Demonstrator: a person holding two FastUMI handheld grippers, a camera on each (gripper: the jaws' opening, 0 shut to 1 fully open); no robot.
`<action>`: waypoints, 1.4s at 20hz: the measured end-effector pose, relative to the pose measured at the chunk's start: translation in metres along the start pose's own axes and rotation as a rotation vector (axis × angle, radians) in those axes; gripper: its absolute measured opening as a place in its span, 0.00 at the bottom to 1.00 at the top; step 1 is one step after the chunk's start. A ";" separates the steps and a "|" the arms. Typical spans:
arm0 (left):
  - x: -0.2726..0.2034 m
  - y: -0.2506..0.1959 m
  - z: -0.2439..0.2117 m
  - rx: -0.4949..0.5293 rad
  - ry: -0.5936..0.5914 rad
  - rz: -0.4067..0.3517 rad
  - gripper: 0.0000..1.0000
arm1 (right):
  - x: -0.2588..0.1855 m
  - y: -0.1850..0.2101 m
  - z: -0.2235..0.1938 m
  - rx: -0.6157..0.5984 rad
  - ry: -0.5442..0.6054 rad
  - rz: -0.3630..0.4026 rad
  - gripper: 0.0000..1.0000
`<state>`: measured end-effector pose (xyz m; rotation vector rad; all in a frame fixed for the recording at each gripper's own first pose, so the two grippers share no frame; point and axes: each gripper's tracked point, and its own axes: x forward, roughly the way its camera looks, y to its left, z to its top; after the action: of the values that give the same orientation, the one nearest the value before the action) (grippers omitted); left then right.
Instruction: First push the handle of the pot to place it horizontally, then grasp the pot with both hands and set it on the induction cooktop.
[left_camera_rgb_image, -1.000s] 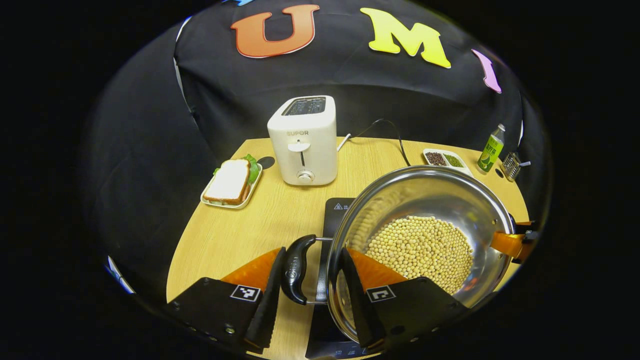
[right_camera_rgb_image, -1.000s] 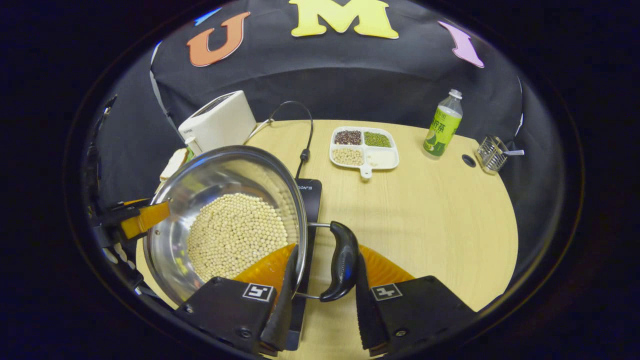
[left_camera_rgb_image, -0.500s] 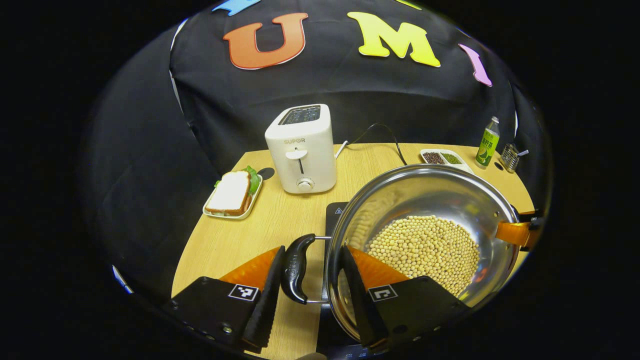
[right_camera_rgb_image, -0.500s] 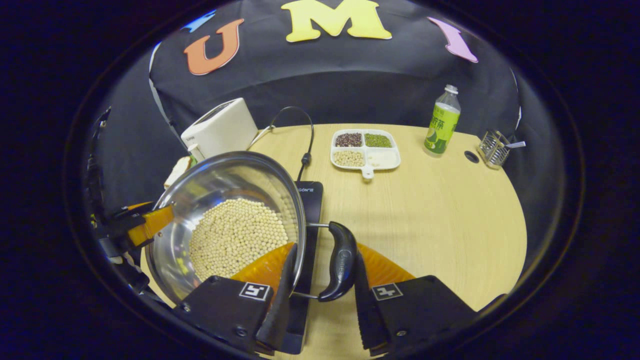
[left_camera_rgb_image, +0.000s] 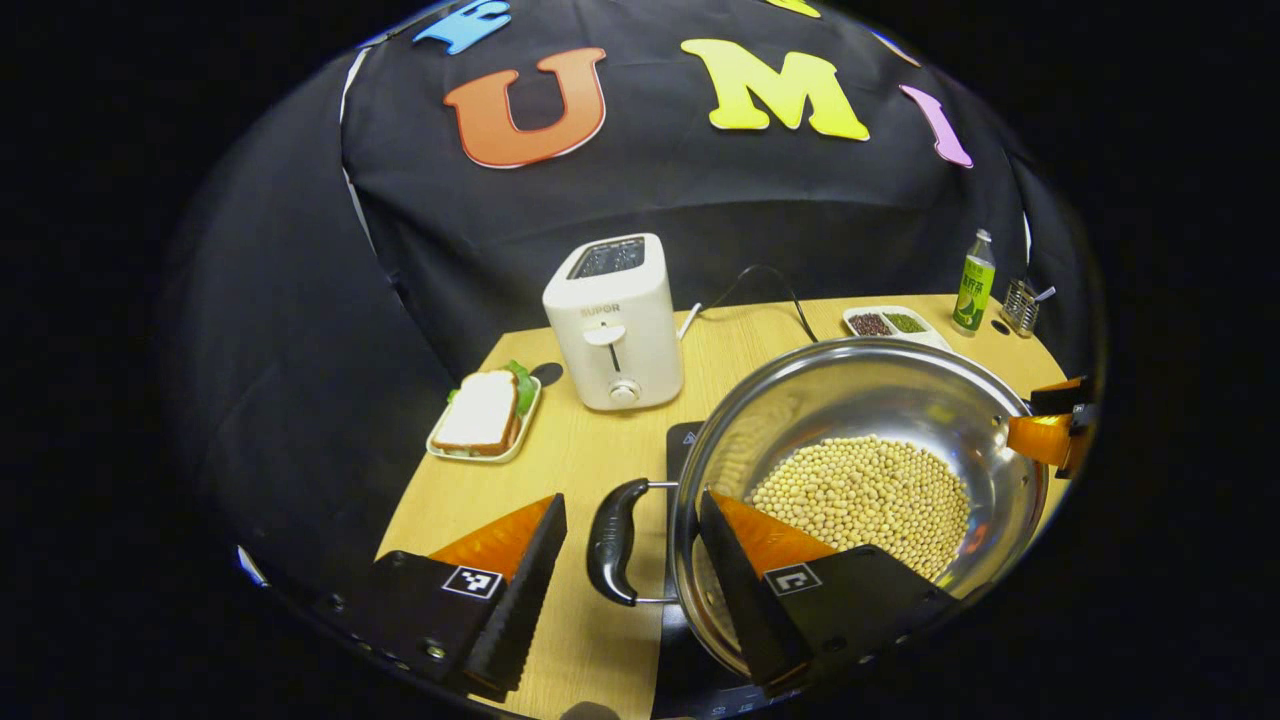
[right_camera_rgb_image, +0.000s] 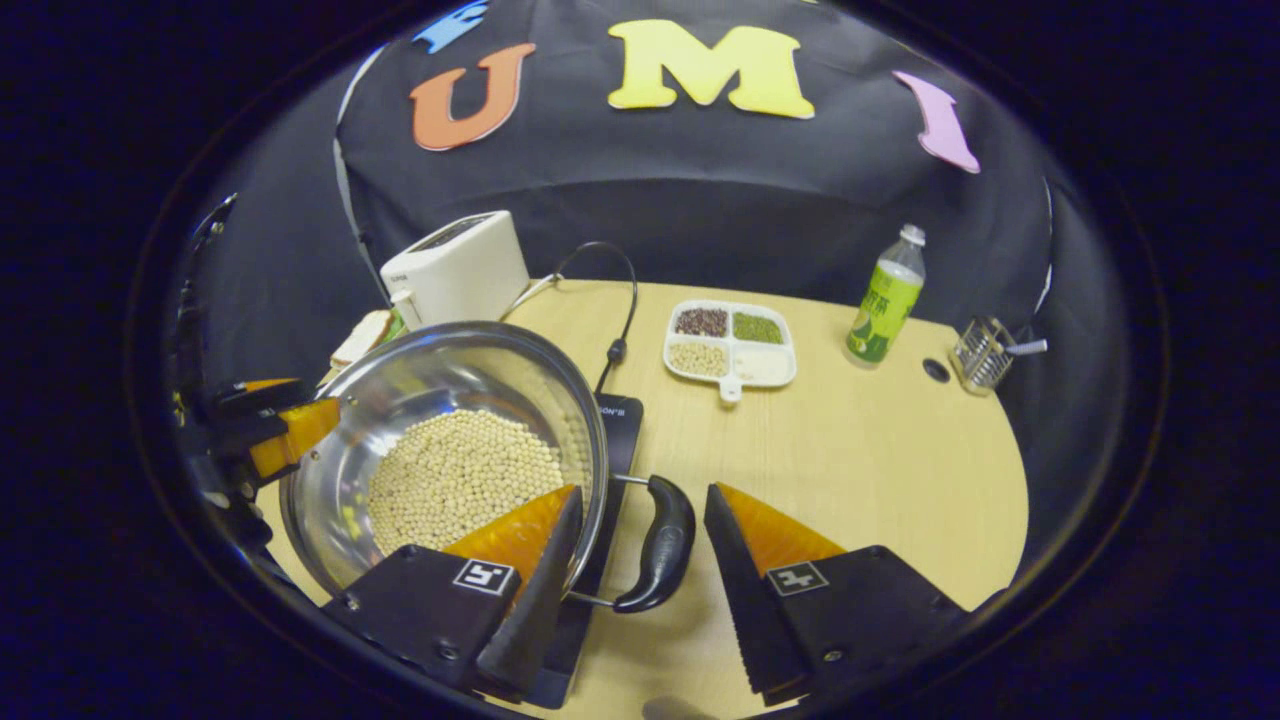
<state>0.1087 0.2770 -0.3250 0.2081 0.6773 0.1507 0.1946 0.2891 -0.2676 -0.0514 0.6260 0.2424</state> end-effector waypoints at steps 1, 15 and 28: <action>-0.005 0.000 0.003 -0.002 -0.012 -0.002 0.89 | -0.007 -0.004 0.005 -0.025 -0.024 -0.010 0.78; -0.134 -0.042 0.070 -0.011 -0.264 0.024 0.97 | -0.125 -0.052 0.025 -0.045 -0.224 -0.029 0.80; -0.318 -0.198 0.157 -0.091 -0.499 0.006 0.96 | -0.317 -0.195 0.046 0.037 -0.501 -0.037 1.00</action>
<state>-0.0222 -0.0019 -0.0607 0.1515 0.1735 0.1282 0.0198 0.0388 -0.0499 0.0335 0.1302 0.1975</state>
